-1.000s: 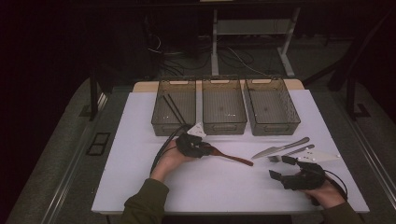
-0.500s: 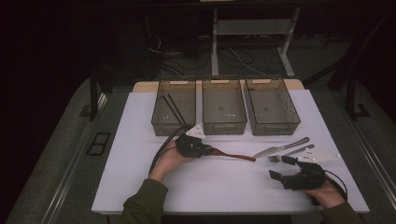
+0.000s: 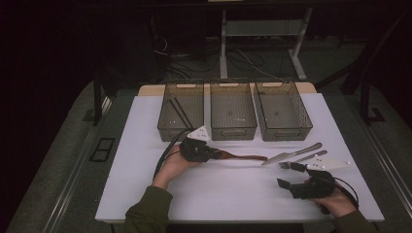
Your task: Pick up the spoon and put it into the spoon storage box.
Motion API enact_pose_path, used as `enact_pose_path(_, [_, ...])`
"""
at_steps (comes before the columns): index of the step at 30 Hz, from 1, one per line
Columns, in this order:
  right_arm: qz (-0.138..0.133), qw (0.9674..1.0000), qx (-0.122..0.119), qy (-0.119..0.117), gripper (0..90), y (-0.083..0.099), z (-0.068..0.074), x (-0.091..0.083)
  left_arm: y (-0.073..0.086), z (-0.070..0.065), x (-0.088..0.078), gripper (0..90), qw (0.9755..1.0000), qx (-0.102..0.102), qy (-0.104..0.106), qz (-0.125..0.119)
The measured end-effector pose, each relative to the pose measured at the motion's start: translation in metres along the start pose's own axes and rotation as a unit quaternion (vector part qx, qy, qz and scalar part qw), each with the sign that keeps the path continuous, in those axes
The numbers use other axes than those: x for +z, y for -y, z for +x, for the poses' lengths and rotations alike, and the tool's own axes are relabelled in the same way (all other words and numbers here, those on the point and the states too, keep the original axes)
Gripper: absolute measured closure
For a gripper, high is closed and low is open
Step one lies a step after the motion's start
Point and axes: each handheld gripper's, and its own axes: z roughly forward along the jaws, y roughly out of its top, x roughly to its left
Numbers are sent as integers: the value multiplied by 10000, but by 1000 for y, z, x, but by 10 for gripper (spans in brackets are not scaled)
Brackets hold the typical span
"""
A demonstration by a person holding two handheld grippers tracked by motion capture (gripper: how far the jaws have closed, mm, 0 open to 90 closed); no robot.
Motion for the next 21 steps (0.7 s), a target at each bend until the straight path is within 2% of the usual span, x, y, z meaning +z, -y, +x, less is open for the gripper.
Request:
enact_pose_path(3, [-20, 10000, -19, -13, 117, 0, 1, 3, -2, -1, -6, 802, 10000, -38, -23, -75])
enact_pose_path(6, [-49, 9999, 5, 119, 116, 0, 1, 6, -3, -1, -12, 802, 9999, -78, -42, -142])
enact_pose_path(12, [-31, 9999, 6, 110, 116, -1, 2, 9, -5, 0, -24, 802, 9995, -151, -156, -219])
enact_pose_path(21, [-63, 9999, -28, 111, 116, -1, 1, 7, -11, 1, -37, 802, 9975, -380, -389, -445])
